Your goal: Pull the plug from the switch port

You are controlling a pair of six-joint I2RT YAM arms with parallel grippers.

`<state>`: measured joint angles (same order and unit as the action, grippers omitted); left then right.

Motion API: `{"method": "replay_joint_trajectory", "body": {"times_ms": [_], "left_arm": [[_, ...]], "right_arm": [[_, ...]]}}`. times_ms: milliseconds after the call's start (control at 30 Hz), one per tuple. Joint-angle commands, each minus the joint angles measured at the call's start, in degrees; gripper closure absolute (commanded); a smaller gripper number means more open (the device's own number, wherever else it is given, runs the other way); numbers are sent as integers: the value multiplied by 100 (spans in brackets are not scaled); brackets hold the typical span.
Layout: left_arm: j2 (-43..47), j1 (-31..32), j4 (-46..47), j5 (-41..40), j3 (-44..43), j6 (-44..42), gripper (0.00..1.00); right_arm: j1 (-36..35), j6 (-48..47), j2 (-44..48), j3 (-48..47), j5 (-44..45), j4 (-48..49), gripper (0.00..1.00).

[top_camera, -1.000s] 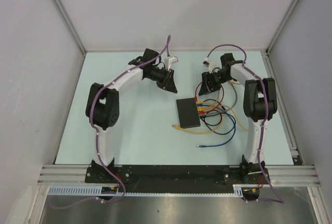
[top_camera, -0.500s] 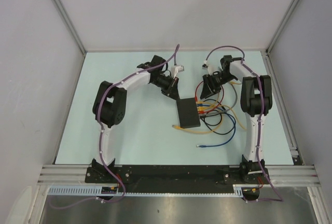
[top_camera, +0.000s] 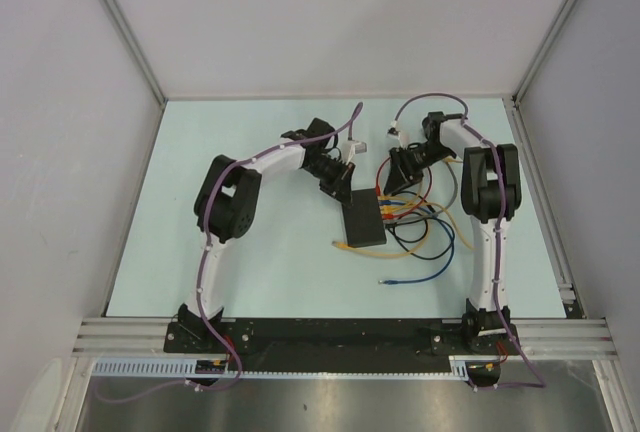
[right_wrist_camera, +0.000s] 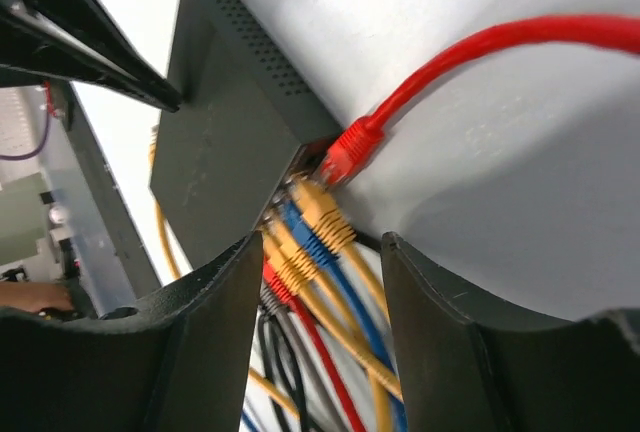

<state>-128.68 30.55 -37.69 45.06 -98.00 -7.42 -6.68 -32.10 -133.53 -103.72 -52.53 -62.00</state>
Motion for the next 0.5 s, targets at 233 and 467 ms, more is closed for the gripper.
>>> {"method": "replay_joint_trajectory", "body": {"times_ms": [233, 467], "left_arm": [[-307, 74, -45, -928, -106, -154, 94], [-289, 74, -36, -1025, -53, -181, 96]], "right_arm": [[-202, 37, -436, -570, -55, 83, 56], [-264, -165, -621, -772, -73, -225, 59]]}}
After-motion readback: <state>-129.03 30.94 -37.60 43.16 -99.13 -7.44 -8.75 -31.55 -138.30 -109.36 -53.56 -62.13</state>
